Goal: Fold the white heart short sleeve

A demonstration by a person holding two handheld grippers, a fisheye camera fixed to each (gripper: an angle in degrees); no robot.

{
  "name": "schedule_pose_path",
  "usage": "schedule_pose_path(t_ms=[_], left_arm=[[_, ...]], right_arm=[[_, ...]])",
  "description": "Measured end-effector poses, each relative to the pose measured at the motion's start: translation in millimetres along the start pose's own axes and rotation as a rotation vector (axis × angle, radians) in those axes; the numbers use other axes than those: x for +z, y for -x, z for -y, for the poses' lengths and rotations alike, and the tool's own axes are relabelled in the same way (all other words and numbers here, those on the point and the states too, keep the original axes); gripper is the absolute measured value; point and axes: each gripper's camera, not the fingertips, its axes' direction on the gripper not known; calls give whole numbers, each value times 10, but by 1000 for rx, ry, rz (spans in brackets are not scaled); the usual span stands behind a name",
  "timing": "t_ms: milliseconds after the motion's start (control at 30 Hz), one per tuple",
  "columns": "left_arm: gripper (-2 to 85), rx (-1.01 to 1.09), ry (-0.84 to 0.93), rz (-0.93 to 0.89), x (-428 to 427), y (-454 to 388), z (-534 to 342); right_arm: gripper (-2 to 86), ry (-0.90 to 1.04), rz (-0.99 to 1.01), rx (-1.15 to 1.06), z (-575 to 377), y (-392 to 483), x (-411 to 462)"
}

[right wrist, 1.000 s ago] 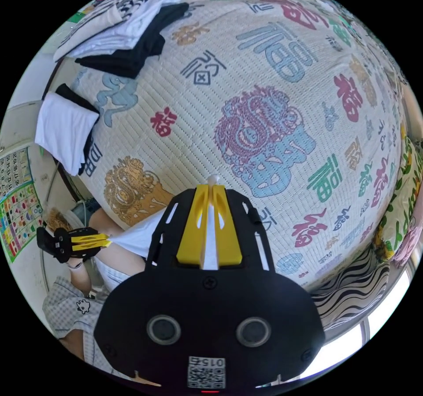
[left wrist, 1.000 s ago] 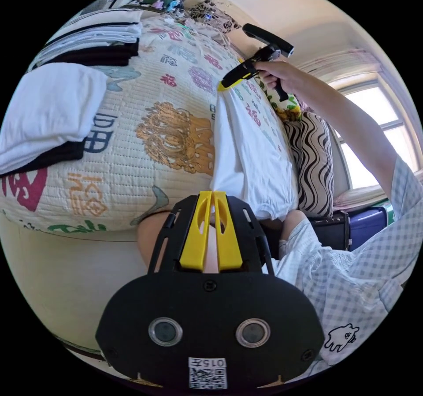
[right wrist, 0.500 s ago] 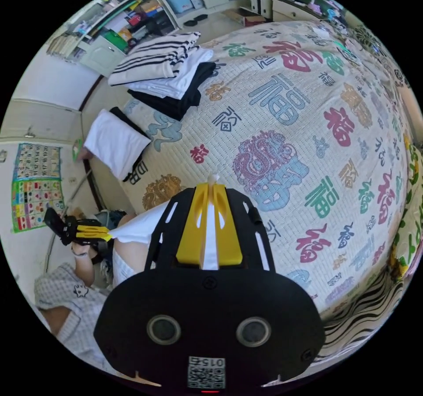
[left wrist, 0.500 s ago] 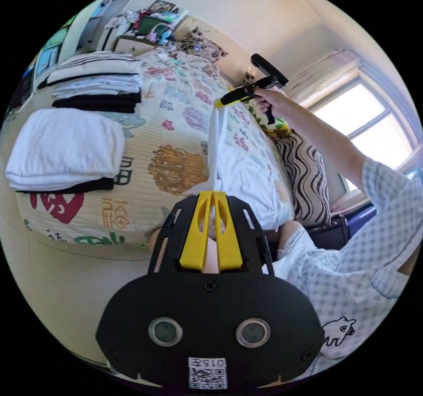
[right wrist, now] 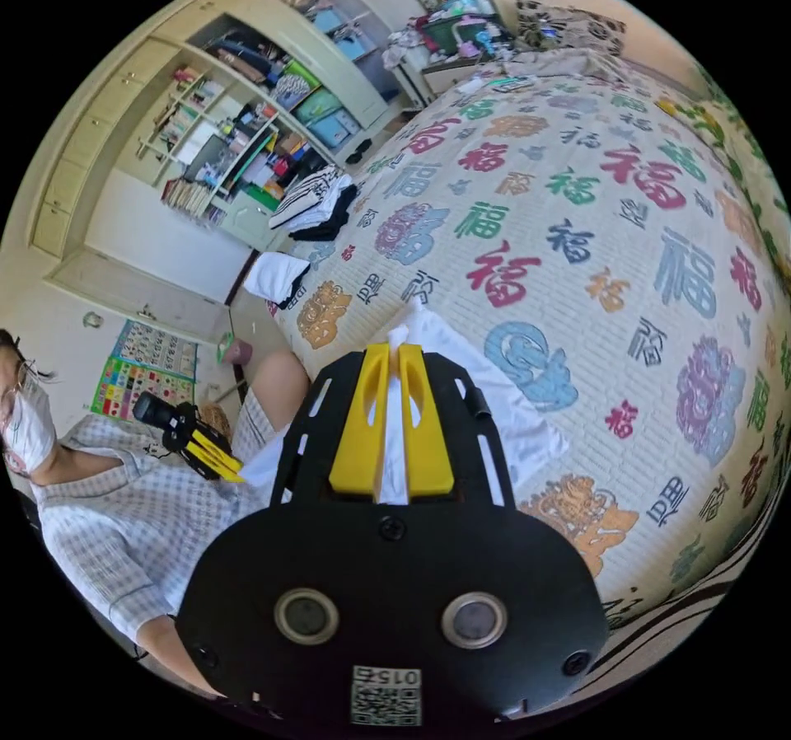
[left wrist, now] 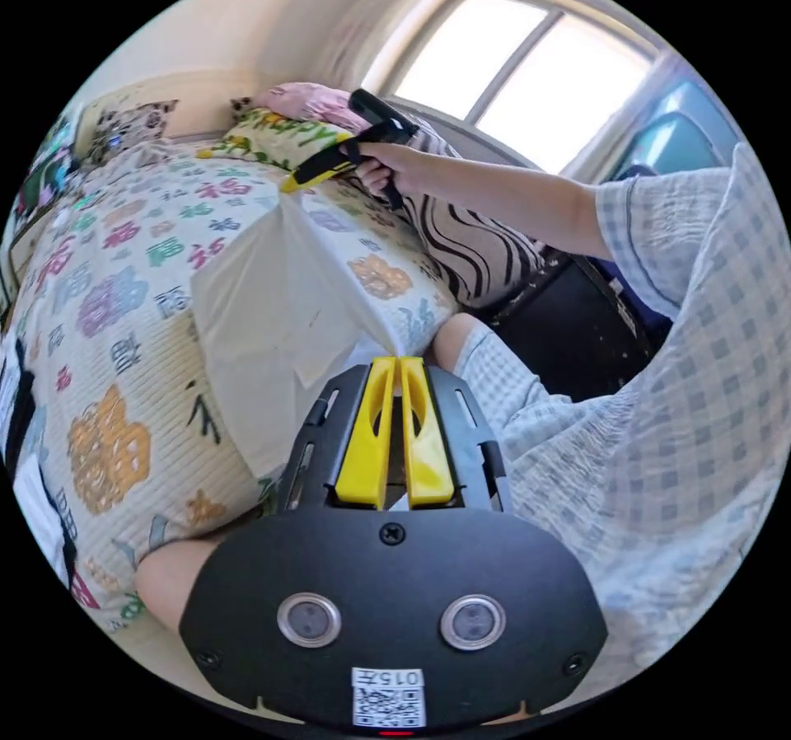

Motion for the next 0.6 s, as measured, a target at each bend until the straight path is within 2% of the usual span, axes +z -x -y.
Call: schedule_pose_path(t_ms=[200,333,433,500,600], left_arm=[[-5,178,120,94,1455,-521,293],[1,222,224,139,2358,-640,364],[21,239,323,155,3029,-596,324],[66,268,401,127,3434,-552,269],[80,301,497,-4,3866,-507,250]], right_arm=[[9,-70,62,126,-745,-667,-478],[20,-128,152,161,-1086,-955,-679],[37,-137,146,196,-1322,-1106,-798],[43,-156,119,271,-1508,-1212,-895],[56,-212,71,364,-1917,-1287,-1146]])
